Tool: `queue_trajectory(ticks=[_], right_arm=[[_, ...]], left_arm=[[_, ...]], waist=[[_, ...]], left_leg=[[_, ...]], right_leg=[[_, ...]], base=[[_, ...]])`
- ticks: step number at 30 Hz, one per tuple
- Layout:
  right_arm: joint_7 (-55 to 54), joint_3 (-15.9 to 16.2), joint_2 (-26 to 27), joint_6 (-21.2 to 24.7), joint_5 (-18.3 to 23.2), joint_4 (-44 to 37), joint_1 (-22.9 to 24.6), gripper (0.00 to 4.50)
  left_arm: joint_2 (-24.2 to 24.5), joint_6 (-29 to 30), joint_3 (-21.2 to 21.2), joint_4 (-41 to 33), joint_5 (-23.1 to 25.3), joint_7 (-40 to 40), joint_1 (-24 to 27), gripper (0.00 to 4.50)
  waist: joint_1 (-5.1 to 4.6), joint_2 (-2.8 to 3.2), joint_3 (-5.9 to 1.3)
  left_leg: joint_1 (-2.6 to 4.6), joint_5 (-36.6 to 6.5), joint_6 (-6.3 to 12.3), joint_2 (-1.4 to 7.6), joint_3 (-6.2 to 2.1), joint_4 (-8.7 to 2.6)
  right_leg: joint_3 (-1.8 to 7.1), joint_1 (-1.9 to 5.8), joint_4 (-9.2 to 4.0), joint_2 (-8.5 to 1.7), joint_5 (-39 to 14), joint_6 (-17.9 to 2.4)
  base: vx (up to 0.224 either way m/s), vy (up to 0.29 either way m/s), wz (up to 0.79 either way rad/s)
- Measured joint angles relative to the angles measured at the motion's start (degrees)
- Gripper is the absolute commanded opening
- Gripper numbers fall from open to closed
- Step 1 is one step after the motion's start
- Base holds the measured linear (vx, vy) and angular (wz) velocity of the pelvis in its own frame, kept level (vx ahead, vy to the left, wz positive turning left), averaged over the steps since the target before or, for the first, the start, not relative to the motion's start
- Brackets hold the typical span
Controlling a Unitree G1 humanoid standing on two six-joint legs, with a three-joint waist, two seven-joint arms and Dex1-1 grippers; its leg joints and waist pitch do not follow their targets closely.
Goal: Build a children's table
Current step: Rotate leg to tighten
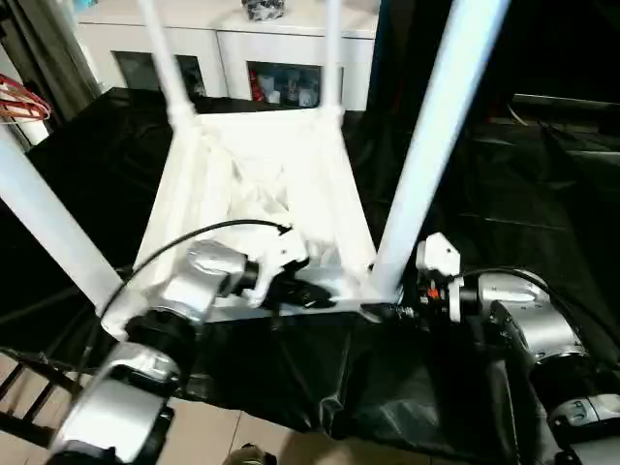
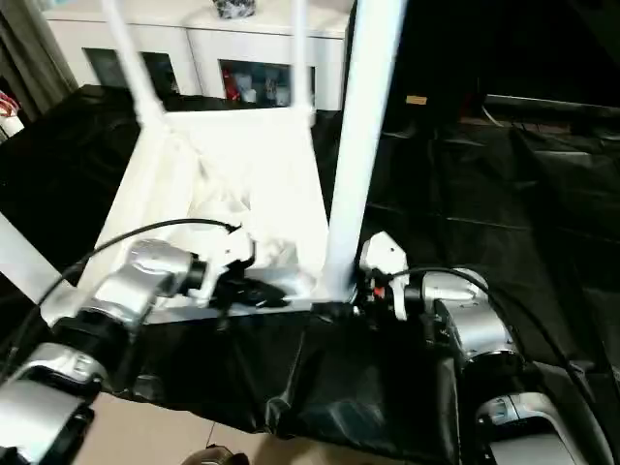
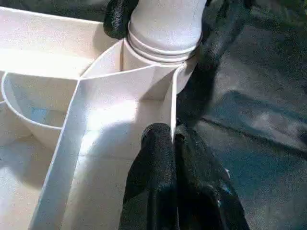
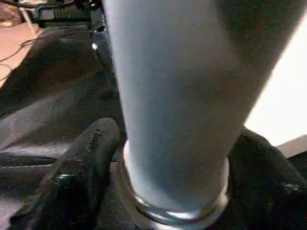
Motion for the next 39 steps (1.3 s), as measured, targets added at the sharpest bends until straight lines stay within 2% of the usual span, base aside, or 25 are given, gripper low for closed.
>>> queue_trajectory(ticks=[7, 15, 19, 22, 25, 30, 33, 35, 39], right_arm=[[0.67, 0.2, -0.33, -0.01, -0.07, 0.07, -0.33, 2.79], [-0.41, -0.16, 0.4, -0.02, -0.26, 0.78, -0.47, 2.67], [-5.27, -1.25, 1.84, 0.07, -1.0, 1.53, -0.5, 2.66], [-13.28, -2.97, 4.54, -0.1, -1.87, 4.27, -1.51, 2.66], [-26.29, -5.3, 8.69, -0.09, -3.08, 8.47, -4.03, 2.66], [-40.27, -7.48, 13.44, -0.84, -4.3, 12.02, -6.3, 2.66], [-46.83, -8.18, 16.0, -0.97, -4.86, 14.2, -7.97, 2.66], [-47.94, -8.62, 16.53, -1.41, -5.04, 14.94, -8.4, 3.22], [-46.11, -8.86, 16.22, -1.99, -5.03, 15.08, -8.43, 3.54]], left_arm=[[0.13, 0.52, -0.1, -0.32, -0.29, -0.39, 0.05, 0.0], [-0.86, -0.78, -0.03, 0.48, -0.29, 1.5, 0.04, 0.0], [-1.52, -1.7, 0.34, 1.42, -0.25, 5.17, -0.09, 0.0], [-2.82, -1.7, 1.35, 2.39, 0.55, 10.37, -0.57, 0.0], [-5.57, -1.61, 2.22, 4.49, 2.1, 18.84, -2.12, 0.0], [-8.73, -1.8, 2.8, 5.98, 3.63, 27.77, -3.08, 0.0], [-9.41, -1.81, 2.89, 7.66, 4.6, 30.53, -4.43, 0.0], [-9.6, -1.82, 2.91, 7.67, 4.63, 31.11, -4.47, 0.0], [-9.45, -1.79, 3.32, 7.61, 4.04, 29.31, -4.43, 0.0]], waist=[[0.17, -0.03, 0.02], [0.34, -0.08, 0.05], [-0.02, -0.08, 0.05], [-0.91, -0.12, 0.06], [-2.17, -0.17, 0.1], [-2.59, -0.21, 0.06], [-2.64, -0.21, 0.06], [-2.63, -0.21, 0.06], [-2.48, -0.21, 0.07]], left_leg=[[0.0, 0.0, 0.0, 0.0, 0.0, 0.0], [0.01, 0.0, -0.01, 0.01, 0.0, 0.0], [0.05, 0.01, -0.02, 0.01, 0.0, 0.0], [0.11, 0.02, -0.03, 0.01, 0.0, 0.0], [0.13, 0.03, -0.06, -0.01, 0.0, -0.01], [0.2, 0.03, -0.07, 0.02, -0.04, -0.07], [0.18, 0.03, -0.07, 0.01, -0.04, -0.08], [0.15, 0.02, -0.06, 0.01, -0.03, -0.09], [0.08, 0.01, -0.05, 0.0, -0.02, -0.08]], right_leg=[[0.0, -0.01, 0.01, 0.0, 0.0, 0.0], [0.0, -0.01, 0.04, 0.0, 0.0, 0.0], [0.01, -0.01, 0.08, 0.0, 0.02, -0.01], [0.02, 0.0, 0.11, 0.0, 0.03, -0.03], [0.02, -0.06, 0.09, 0.0, 0.05, -0.05], [0.01, -0.06, 0.09, 0.06, 0.05, -0.03], [0.02, -0.1, 0.08, 0.06, 0.05, -0.04], [0.01, -0.1, 0.04, 0.06, 0.05, -0.03], [0.02, -0.12, 0.0, 0.05, 0.04, -0.04]], base=[[0.0, 0.0, 0.0], [0.0, 0.0, 0.0], [0.0, 0.0, 0.0], [0.0, 0.0, 0.0], [0.0, 0.0, 0.0], [0.0, 0.0, 0.0], [0.0, 0.0, 0.0], [0.0, 0.0, 0.0], [0.0, 0.0, 0.0]])
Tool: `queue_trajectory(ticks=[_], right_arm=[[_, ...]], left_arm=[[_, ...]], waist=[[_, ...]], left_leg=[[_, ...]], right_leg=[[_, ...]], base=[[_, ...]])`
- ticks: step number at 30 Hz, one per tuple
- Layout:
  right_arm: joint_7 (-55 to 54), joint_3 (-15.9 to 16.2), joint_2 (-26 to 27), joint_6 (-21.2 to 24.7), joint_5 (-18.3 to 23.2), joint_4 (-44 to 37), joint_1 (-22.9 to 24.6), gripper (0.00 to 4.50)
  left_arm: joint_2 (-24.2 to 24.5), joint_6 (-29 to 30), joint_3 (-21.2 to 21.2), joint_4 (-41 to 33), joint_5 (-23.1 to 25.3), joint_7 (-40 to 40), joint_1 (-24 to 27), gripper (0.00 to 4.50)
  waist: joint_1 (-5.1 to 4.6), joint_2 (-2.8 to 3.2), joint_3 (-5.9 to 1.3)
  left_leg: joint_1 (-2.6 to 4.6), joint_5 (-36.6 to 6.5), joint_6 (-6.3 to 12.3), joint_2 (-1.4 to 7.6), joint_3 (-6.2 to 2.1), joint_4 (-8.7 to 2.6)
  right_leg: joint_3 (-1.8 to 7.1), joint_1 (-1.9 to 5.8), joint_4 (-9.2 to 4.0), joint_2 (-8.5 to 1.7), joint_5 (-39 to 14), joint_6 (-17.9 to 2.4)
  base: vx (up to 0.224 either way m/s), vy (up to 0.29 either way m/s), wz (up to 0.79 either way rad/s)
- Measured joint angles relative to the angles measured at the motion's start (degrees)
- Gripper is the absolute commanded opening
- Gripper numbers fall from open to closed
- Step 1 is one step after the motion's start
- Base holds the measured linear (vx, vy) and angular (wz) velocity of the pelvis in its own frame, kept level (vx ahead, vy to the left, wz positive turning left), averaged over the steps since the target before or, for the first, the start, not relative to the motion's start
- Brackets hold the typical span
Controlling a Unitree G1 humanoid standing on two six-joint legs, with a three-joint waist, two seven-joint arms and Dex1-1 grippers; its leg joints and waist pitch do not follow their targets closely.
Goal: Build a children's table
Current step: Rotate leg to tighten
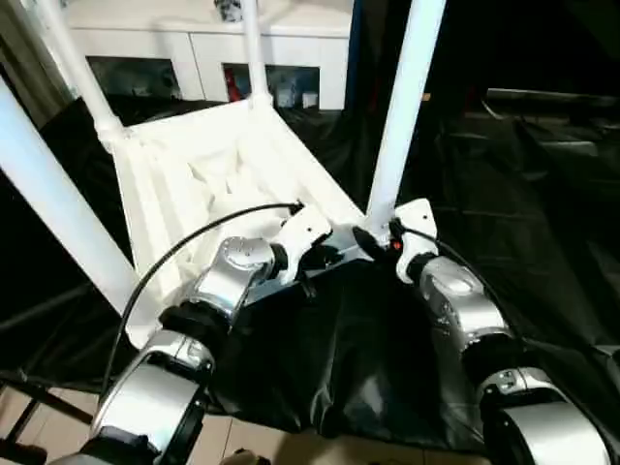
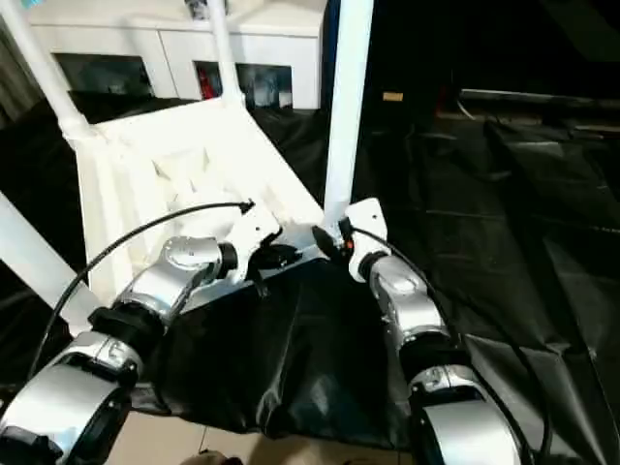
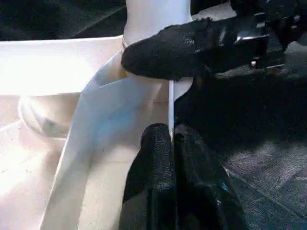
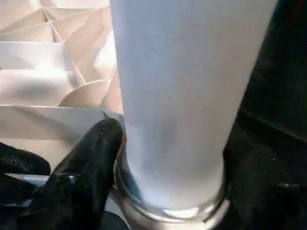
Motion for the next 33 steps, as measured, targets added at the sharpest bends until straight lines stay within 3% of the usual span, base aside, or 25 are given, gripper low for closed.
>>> queue_trajectory(ticks=[8, 21, 25, 27, 33], right_arm=[[14.29, 3.54, -5.68, -1.89, -0.51, -3.0, 1.25, 3.64], [41.44, 8.46, -14.32, -1.65, 3.36, -13.16, 7.4, 3.64], [44.05, 8.79, -15.15, -0.39, 3.99, -14.37, 7.97, 3.38], [45.18, 8.84, -15.44, 0.13, 4.23, -14.37, 7.96, 3.03], [45.48, 9.16, -15.56, 0.73, 4.5, -14.49, 7.97, 2.69]], left_arm=[[2.2, -0.06, -0.02, -1.27, -2.42, -8.55, 0.94, 0.0], [9.84, -1.34, -2.27, -4.24, -4.11, -27.21, 2.98, 0.0], [10.71, -0.94, -2.71, -4.6, -4.35, -29.63, 3.12, 0.0], [10.84, -0.64, -2.8, -4.65, -4.48, -30.52, 3.14, 0.0], [11.04, -0.01, -3.22, -5.31, -4.55, -31.13, 3.15, 0.0]], waist=[[1.09, -0.06, 0.05], [2.96, -0.09, 0.06], [3.41, -0.09, 0.06], [3.68, -0.09, 0.06], [3.79, -0.09, 0.06]], left_leg=[[-0.14, -0.01, 0.05, 0.02, 0.02, -0.02], [-0.17, -0.01, 0.05, 0.04, 0.06, 0.1], [-0.15, -0.01, 0.05, 0.05, 0.06, 0.1], [-0.15, -0.01, 0.05, 0.06, 0.06, 0.1], [-0.16, -0.01, 0.05, 0.06, 0.06, 0.1]], right_leg=[[-0.03, -0.11, 0.0, 0.0, -0.01, 0.0], [-0.01, -0.07, 0.04, -0.04, -0.01, 0.0], [-0.02, -0.07, 0.06, -0.04, -0.01, 0.0], [-0.02, -0.07, 0.06, -0.04, -0.01, 0.0], [-0.02, -0.07, 0.06, -0.04, -0.01, 0.0]], base=[[0.0, 0.0, 0.0], [0.0, 0.0, 0.0], [0.0, 0.0, 0.0], [0.0, 0.0, 0.0], [0.0, 0.0, 0.0]])
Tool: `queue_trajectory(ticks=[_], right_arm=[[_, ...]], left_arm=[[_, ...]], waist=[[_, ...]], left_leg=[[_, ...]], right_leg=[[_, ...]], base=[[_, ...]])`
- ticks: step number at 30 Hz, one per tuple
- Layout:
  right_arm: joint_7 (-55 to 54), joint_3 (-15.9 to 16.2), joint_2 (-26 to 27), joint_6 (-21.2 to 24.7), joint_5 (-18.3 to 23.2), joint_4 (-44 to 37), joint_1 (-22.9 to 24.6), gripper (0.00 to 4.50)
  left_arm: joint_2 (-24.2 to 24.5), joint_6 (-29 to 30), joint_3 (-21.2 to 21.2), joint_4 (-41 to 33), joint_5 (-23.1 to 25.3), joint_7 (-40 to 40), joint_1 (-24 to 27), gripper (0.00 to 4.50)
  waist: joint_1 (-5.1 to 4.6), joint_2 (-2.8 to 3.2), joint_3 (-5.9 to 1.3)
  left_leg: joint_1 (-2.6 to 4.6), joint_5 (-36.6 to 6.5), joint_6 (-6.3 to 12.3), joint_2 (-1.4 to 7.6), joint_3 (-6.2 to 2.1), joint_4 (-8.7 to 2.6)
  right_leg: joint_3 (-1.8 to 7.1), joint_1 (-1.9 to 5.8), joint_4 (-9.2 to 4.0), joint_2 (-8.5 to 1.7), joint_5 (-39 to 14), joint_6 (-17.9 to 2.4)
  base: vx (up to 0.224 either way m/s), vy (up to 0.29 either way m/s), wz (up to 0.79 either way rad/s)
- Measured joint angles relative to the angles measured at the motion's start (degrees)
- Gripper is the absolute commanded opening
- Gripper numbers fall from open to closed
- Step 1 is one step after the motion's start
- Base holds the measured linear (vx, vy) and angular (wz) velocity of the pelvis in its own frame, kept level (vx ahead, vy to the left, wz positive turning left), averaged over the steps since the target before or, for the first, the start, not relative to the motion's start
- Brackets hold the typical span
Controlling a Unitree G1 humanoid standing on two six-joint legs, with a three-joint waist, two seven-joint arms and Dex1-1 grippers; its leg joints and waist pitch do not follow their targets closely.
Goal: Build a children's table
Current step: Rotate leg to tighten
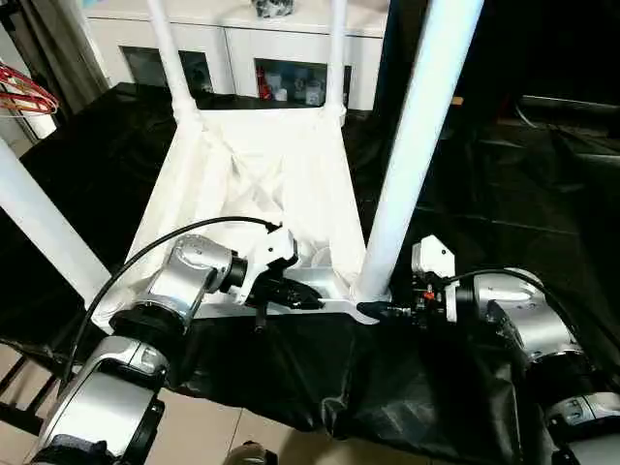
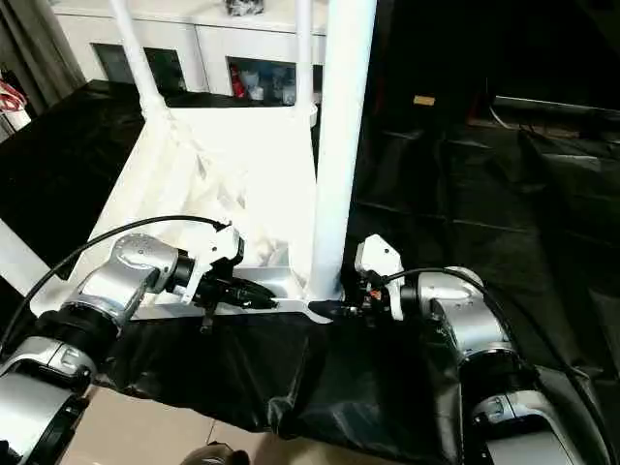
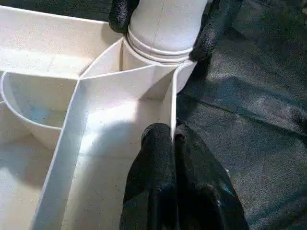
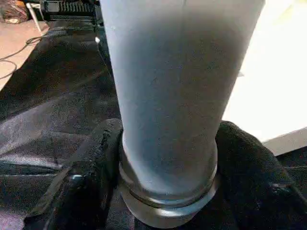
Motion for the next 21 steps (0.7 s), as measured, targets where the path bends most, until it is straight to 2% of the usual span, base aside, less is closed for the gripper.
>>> queue_trajectory(ticks=[6, 10, 16, 21], right_arm=[[-0.87, -0.34, 0.44, 0.3, -0.07, -0.01, 0.01, 2.63], [-6.71, -1.35, 2.32, 0.69, -0.96, 1.12, -0.21, 2.63], [-24.1, -3.92, 7.48, 0.14, -3.23, 7.39, -3.69, 2.63], [-34.51, -5.55, 11.14, 1.04, -3.92, 10.32, -5.86, 2.63]], left_arm=[[-0.29, 0.07, 0.0, -0.03, 0.0, 0.83, 0.01, 0.0], [-1.0, 0.07, 0.51, 0.42, 0.11, 5.13, -0.01, 0.0], [-4.36, 0.35, 2.35, 3.48, 1.56, 16.86, -1.71, 0.0], [-7.24, 1.56, 3.24, 5.1, 2.17, 24.46, -3.05, 0.0]], waist=[[-0.06, 0.0, 0.0], [-0.31, 0.0, 0.0], [-2.79, -0.04, 0.03], [-3.11, -0.04, 0.03]], left_leg=[[0.01, 0.0, -0.01, 0.01, 0.0, 0.01], [0.08, 0.01, -0.03, 0.01, 0.0, 0.04], [0.2, 0.04, -0.1, 0.0, -0.02, 0.04], [0.18, 0.04, -0.1, 0.01, -0.03, -0.01]], right_leg=[[0.0, 0.0, 0.01, 0.0, 0.0, 0.0], [0.01, 0.0, 0.12, 0.0, 0.01, -0.01], [0.02, -0.01, 0.27, 0.0, 0.04, -0.04], [0.0, -0.02, 0.27, 0.01, 0.02, -0.03]], base=[[0.0, 0.0, 0.0], [0.0, 0.0, 0.0], [0.0, 0.0, 0.0], [0.0, 0.0, 0.0]])
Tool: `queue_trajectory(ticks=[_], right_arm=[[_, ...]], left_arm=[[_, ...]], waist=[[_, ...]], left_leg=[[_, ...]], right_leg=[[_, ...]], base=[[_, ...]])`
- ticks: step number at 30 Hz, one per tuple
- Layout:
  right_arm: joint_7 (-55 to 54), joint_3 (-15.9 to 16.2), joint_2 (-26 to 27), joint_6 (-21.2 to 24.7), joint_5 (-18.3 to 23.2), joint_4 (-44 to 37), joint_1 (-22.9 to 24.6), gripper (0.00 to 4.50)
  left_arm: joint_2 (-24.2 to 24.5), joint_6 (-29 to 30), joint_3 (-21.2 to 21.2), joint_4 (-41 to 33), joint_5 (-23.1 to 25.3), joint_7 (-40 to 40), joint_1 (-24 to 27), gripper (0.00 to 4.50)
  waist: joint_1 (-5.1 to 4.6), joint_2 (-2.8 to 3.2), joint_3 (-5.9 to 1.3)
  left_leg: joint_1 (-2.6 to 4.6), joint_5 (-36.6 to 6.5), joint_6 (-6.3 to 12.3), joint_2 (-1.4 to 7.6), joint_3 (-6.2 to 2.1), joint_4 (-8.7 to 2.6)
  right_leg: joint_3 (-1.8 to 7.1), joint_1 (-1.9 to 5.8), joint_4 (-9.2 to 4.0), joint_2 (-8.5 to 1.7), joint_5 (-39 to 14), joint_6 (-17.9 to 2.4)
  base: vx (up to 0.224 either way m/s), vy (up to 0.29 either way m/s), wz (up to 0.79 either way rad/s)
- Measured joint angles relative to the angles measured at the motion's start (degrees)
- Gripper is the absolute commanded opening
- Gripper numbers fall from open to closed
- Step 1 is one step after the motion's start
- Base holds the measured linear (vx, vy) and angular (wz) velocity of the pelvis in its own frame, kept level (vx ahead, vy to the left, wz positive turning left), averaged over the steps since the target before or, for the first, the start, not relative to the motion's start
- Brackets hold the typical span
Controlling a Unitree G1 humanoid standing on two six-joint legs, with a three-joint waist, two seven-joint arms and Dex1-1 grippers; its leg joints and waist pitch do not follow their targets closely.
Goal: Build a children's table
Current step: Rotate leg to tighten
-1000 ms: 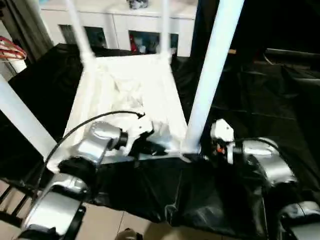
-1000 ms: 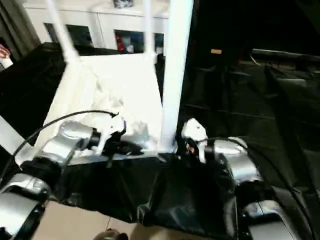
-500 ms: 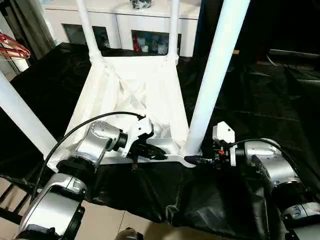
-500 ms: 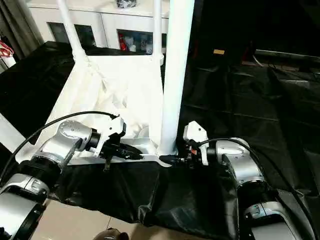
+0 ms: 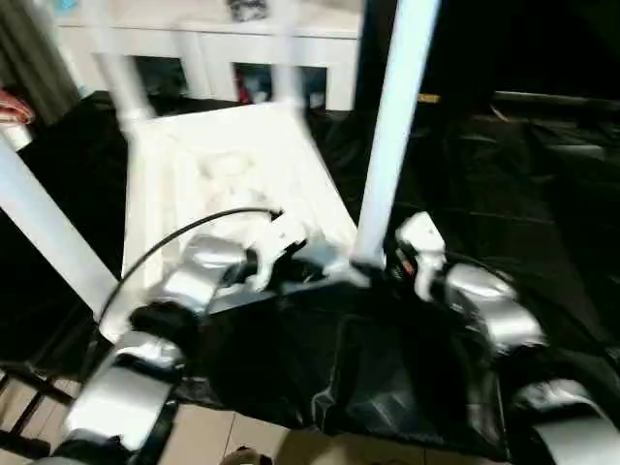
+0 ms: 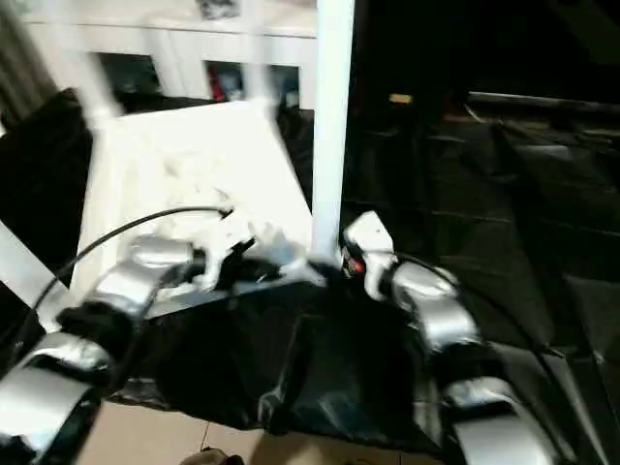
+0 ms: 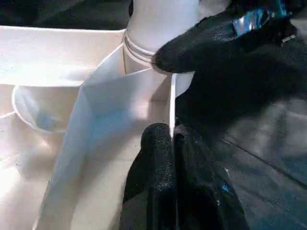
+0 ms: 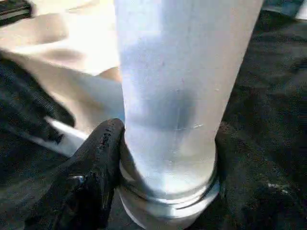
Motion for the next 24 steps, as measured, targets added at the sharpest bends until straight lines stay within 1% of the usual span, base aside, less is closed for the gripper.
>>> queue_trajectory(ticks=[4, 6, 7, 8, 10, 11, 12, 16, 17, 20, 23, 24], right_arm=[[-8.87, -1.01, 2.77, -0.11, -1.34, 3.51, -2.58, 2.63], [-11.4, -0.79, 3.08, -1.59, -2.83, 4.41, -3.16, 2.63], [-11.65, -0.88, 3.09, -1.91, -3.01, 4.65, -3.29, 2.98], [-11.49, -1.27, 3.13, -2.28, -2.77, 4.91, -3.3, 3.18], [-10.51, -1.94, 3.15, -2.43, -1.81, 5.18, -3.3, 3.3], [-9.93, -2.01, 3.09, -2.53, -1.65, 5.23, -3.3, 3.3], [-9.01, -2.04, 2.4, -2.84, -1.4, 5.35, -3.3, 3.6], [-5.39, -1.54, 1.22, -3.88, -1.37, 5.38, -3.3, 3.78], [-3.66, -1.36, 0.85, -4.15, -1.34, 5.35, -3.24, 3.78], [3.87, -0.09, -1.47, -5.17, -1.03, 3.58, -1.89, 3.78], [11.66, 0.72, -3.55, -5.46, 0.53, 0.84, 0.13, 3.78], [13.8, 0.94, -4.05, -5.46, 0.82, 0.57, 0.51, 3.78]], left_arm=[[-2.49, 0.81, 0.38, 1.81, 1.13, 6.37, -1.56, 0.0], [-3.5, 0.82, 0.67, 2.45, 1.39, 8.12, -1.97, 0.0], [-3.72, 0.82, 0.68, 2.59, 1.4, 8.4, -2.08, 0.0], [-3.8, 0.81, 0.68, 2.6, 1.4, 8.38, -2.15, 0.0], [-3.73, 0.66, 0.78, 2.59, 1.34, 7.55, -2.23, 0.0], [-3.64, 0.52, 0.8, 2.58, 1.28, 7.0, -2.23, 0.0], [-3.39, 0.36, 0.8, 2.58, 0.98, 6.27, -2.22, 0.0], [-2.42, -0.05, 0.78, 2.58, 0.11, 3.33, -2.18, 0.0], [-1.93, -0.34, 0.77, 2.58, -0.02, 2.33, -2.06, 0.0], [-0.21, -0.94, 0.75, 1.42, -0.98, -2.36, -0.73, 0.0], [1.79, -1.51, 0.56, 0.03, -1.67, -7.34, 0.46, 0.0], [2.35, -1.55, 0.48, -0.3, -2.07, -9.14, 0.8, 0.0]], waist=[[-0.04, 0.0, 0.0], [-0.03, 0.0, 0.0], [-0.03, 0.0, 0.0], [-0.03, 0.0, 0.0], [0.0, 0.0, 0.0], [0.02, 0.0, 0.0], [0.04, 0.0, 0.0], [0.14, 0.0, 0.01], [0.18, 0.0, 0.01], [0.74, 0.01, 0.01], [1.37, 0.01, 0.01], [1.45, 0.01, 0.01]], left_leg=[[-0.01, 0.0, 0.0, -0.04, 0.01, 0.03], [-0.02, 0.0, 0.0, -0.03, 0.01, 0.03], [-0.03, 0.0, 0.0, -0.03, 0.01, 0.03], [-0.05, 0.0, 0.01, -0.03, 0.01, 0.02], [-0.11, -0.01, 0.03, -0.03, 0.01, 0.0], [-0.14, -0.02, 0.05, -0.03, 0.01, -0.01], [-0.18, -0.04, 0.09, -0.03, 0.01, -0.02], [-0.3, 0.1, 0.41, -0.03, 0.02, 0.0], [-0.31, 0.1, 0.42, -0.02, 0.02, 0.0], [-0.32, 0.1, 0.41, 0.01, 0.02, 0.02], [-0.35, 0.1, 0.41, 0.04, 0.02, 0.07], [-0.35, 0.11, 0.41, 0.04, 0.03, 0.11]], right_leg=[[0.04, 0.0, -0.01, -0.01, 0.0, 0.0], [0.03, 0.0, -0.03, -0.01, 0.0, 0.0], [0.03, 0.0, -0.05, -0.01, -0.01, 0.01], [0.03, 0.0, -0.08, -0.01, -0.01, 0.02], [0.01, -0.01, -0.15, -0.01, -0.02, 0.03], [0.01, -0.01, -0.21, -0.01, -0.02, 0.03], [-0.02, -0.02, -0.24, -0.01, -0.02, 0.03], [-0.02, -0.13, -0.25, -0.01, -0.02, 0.02], [-0.02, -0.14, -0.24, -0.01, -0.02, 0.02], [-0.06, -0.14, -0.24, -0.01, -0.02, 0.02], [-0.09, -0.15, -0.21, -0.01, -0.02, 0.02], [-0.08, -0.15, -0.17, -0.01, -0.02, 0.02]], base=[[0.0, 0.0, 0.0], [0.0, 0.0, 0.0], [0.0, 0.0, 0.0], [0.0, 0.0, 0.0], [0.0, 0.0, 0.0], [0.0, 0.0, 0.0], [0.0, 0.0, 0.0], [0.0, 0.0, 0.0], [0.0, 0.0, 0.0], [0.0, 0.0, 0.0], [0.0, 0.0, 0.0], [0.0, 0.0, 0.0]])
